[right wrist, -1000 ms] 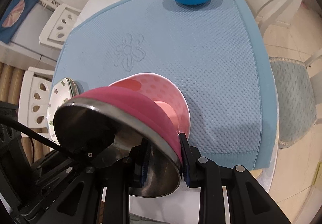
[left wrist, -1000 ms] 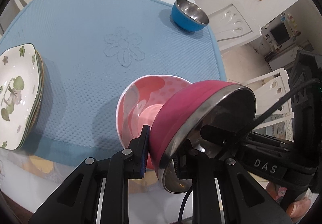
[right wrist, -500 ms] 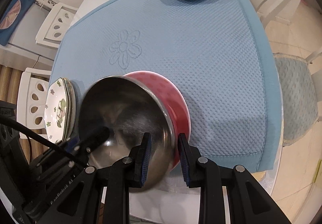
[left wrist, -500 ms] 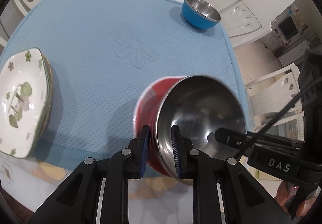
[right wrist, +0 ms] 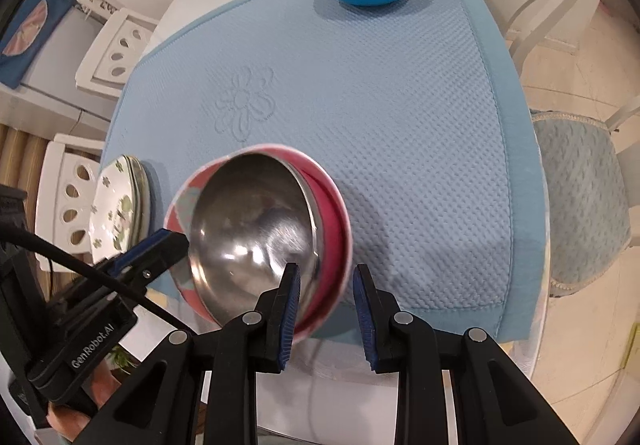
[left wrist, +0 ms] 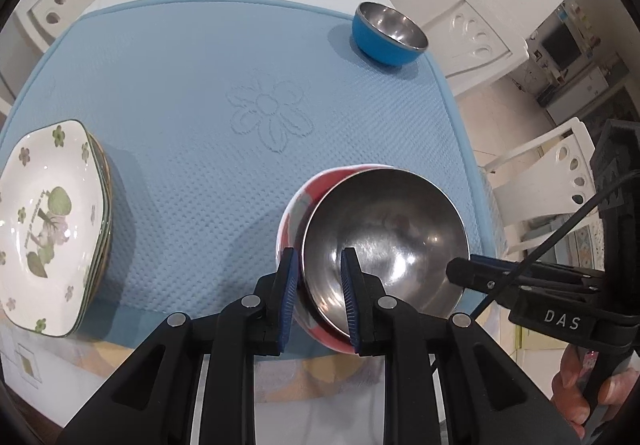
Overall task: Organize plates and bowls
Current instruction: 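Open both tools and move them to the blue steel bowl, then grasp the rim of the blue steel bowl with both tools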
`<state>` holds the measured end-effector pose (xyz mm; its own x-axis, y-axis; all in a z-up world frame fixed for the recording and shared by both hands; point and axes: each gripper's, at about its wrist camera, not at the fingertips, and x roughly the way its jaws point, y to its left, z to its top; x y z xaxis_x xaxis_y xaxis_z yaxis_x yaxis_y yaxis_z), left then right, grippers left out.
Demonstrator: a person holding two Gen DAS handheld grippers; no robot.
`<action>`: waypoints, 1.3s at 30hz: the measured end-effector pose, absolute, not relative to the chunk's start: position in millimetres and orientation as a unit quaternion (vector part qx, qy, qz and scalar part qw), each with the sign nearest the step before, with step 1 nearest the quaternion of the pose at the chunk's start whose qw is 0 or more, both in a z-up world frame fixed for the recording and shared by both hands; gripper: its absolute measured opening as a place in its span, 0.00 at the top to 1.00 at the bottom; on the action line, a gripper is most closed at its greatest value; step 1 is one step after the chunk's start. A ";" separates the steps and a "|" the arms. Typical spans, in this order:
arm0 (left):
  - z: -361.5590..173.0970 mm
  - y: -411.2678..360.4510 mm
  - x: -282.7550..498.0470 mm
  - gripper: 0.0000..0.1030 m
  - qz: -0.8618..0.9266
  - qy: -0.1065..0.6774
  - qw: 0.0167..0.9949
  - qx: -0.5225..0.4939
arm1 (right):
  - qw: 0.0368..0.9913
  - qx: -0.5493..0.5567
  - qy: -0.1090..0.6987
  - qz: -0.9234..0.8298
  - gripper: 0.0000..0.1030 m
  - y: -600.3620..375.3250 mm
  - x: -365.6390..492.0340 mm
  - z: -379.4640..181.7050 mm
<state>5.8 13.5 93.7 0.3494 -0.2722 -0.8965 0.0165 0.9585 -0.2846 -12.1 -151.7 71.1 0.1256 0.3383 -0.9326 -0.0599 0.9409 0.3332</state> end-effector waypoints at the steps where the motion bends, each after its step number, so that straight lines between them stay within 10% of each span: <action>1: 93.8 14.3 5.7 0.81 -0.088 0.564 0.813 -0.117 | 0.740 0.112 0.649 0.135 0.75 -152.7 -12.2 69.2; 14: 150.2 31.8 41.8 0.67 -0.086 0.500 0.851 -0.137 | 0.788 0.148 0.577 0.153 0.74 -173.7 22.8 123.4; 16: 161.3 34.8 54.4 0.35 -0.081 0.490 0.856 -0.140 | 0.803 0.151 0.558 0.146 0.70 -177.5 36.8 136.6; 18: 173.8 38.7 68.4 0.27 -0.082 0.466 0.868 -0.152 | 0.817 0.147 0.540 0.141 0.58 -180.8 51.7 149.7; 20: 184.5 38.4 83.9 0.27 -0.088 0.451 0.875 -0.152 | 0.834 0.155 0.511 0.140 0.44 -189.8 65.0 163.1; 39: 85.2 -16.1 281.0 0.29 -0.182 0.547 0.792 -0.204 | 0.801 0.252 0.539 0.061 0.43 -255.7 222.8 78.1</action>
